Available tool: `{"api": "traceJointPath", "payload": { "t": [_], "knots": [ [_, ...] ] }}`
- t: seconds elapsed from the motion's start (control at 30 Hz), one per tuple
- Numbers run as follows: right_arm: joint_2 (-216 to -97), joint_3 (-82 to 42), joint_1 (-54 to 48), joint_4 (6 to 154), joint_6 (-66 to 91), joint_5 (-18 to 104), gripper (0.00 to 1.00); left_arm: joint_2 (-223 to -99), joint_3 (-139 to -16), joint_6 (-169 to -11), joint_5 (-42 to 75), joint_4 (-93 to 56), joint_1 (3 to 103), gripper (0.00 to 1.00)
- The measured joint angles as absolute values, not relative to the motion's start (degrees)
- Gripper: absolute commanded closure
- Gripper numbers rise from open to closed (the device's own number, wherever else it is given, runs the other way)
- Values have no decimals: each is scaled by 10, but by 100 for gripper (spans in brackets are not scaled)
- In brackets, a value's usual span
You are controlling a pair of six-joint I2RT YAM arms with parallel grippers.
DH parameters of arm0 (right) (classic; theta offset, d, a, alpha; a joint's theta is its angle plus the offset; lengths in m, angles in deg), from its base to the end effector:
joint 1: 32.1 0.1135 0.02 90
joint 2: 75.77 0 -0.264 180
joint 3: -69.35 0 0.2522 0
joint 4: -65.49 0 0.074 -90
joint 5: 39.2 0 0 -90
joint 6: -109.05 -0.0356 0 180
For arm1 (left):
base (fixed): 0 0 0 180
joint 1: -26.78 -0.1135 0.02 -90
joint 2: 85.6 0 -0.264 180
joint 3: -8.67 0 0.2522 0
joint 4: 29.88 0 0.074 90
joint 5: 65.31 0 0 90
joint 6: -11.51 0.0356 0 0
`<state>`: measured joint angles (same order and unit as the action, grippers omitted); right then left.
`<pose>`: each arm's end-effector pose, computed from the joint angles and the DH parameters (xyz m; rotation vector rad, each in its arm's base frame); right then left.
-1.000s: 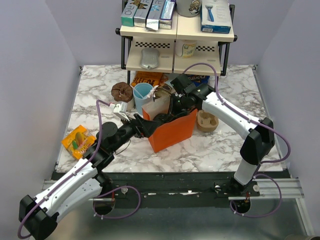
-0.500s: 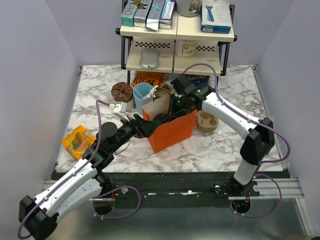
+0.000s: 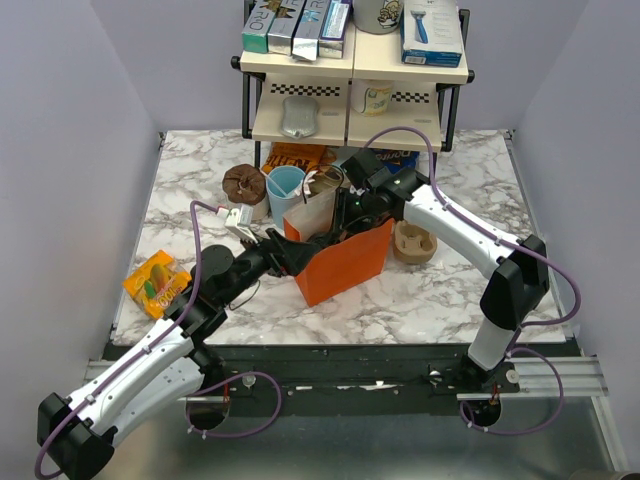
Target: Pack the takeout coffee
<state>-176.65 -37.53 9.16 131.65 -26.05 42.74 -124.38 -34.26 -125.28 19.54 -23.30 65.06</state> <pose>0.2786 0.2511 0.3044 0.0410 2.7837 0.6505 0.1355 -0.1110 0.2925 -0.0547 1.7546 -1.1945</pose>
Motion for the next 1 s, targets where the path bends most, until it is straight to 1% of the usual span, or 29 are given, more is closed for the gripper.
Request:
{"api": "traceJointPath", "payload": {
  "t": [0.37,0.4,0.6,0.83,0.9,1.0],
  "knots": [
    [-1766,-378,92,1322,-259,428,34,-1241,-343,-1253,199,-231,651,1],
    [-1766,-378,92,1324,-259,430,32,-1239,-343,-1253,200,-231,651,1],
    [-1765,-378,92,1330,-259,452,27,-1231,-343,-1252,210,-219,651,1],
    [-1751,-378,95,1334,-259,475,24,-1230,-343,-1252,217,-210,651,1],
    [-1744,-378,95,1334,-259,480,19,-1230,-343,-1252,217,-210,651,1],
    [-1736,-378,95,1335,-259,485,17,-1230,-343,-1252,217,-208,651,1]
  ]
}}
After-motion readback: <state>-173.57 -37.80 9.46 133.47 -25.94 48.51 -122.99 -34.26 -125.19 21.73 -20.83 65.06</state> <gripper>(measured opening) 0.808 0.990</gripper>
